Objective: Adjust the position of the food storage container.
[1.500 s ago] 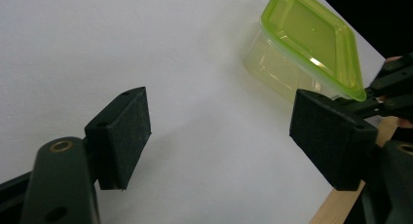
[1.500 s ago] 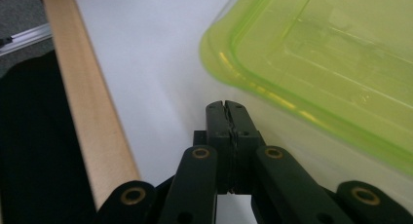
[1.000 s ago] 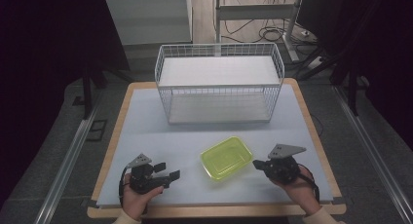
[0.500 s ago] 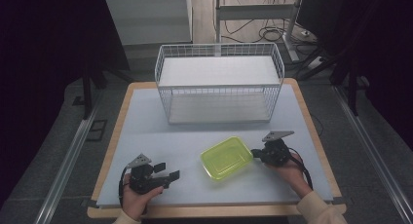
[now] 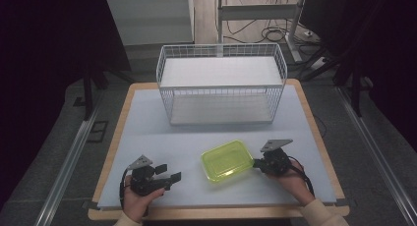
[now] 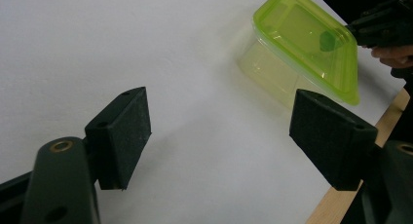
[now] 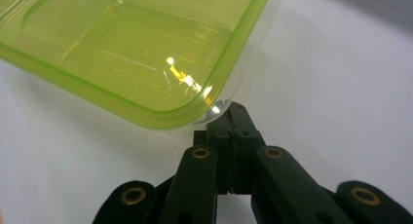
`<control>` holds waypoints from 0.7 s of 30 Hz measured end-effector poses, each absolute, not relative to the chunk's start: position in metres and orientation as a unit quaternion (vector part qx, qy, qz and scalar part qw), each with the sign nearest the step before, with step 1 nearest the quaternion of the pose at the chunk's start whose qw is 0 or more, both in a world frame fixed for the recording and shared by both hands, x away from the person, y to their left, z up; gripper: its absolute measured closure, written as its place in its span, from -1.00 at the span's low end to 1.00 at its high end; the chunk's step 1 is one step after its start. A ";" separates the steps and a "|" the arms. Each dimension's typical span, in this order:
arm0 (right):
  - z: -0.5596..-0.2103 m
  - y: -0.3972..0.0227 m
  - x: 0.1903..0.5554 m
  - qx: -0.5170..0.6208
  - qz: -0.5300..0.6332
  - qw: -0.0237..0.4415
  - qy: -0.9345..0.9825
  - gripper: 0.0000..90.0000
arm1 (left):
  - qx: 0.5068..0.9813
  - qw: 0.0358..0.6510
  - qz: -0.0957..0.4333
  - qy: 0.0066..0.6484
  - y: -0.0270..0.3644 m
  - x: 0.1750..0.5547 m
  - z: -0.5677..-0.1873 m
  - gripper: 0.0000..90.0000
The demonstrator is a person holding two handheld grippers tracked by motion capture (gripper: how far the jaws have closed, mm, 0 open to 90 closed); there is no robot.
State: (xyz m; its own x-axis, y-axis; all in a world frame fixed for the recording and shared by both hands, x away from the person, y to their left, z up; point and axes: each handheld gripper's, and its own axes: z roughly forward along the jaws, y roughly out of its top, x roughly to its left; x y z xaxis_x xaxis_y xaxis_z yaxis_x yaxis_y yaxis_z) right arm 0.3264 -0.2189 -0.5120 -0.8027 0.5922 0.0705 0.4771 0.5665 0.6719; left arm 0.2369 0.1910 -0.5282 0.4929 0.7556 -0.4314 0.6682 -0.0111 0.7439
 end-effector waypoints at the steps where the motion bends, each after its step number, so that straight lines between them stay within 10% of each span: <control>1: -0.512 -0.218 0.324 0.303 0.353 0.081 0.882 1.00 | 0.710 0.493 0.044 0.501 0.191 0.237 -0.528 -0.50; 21: -0.511 -0.192 0.300 0.265 0.338 0.074 0.900 1.00 | 0.711 0.492 0.044 0.501 0.191 0.237 -0.528 -0.50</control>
State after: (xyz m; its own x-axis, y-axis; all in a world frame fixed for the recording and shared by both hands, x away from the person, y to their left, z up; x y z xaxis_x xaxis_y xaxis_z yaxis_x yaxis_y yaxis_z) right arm 0.3001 -0.1922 -0.5114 -0.8488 0.5267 0.0459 0.4266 0.6310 0.6479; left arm 0.2369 0.1909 -0.5283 0.4943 0.7550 -0.4308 0.6687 -0.0136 0.7434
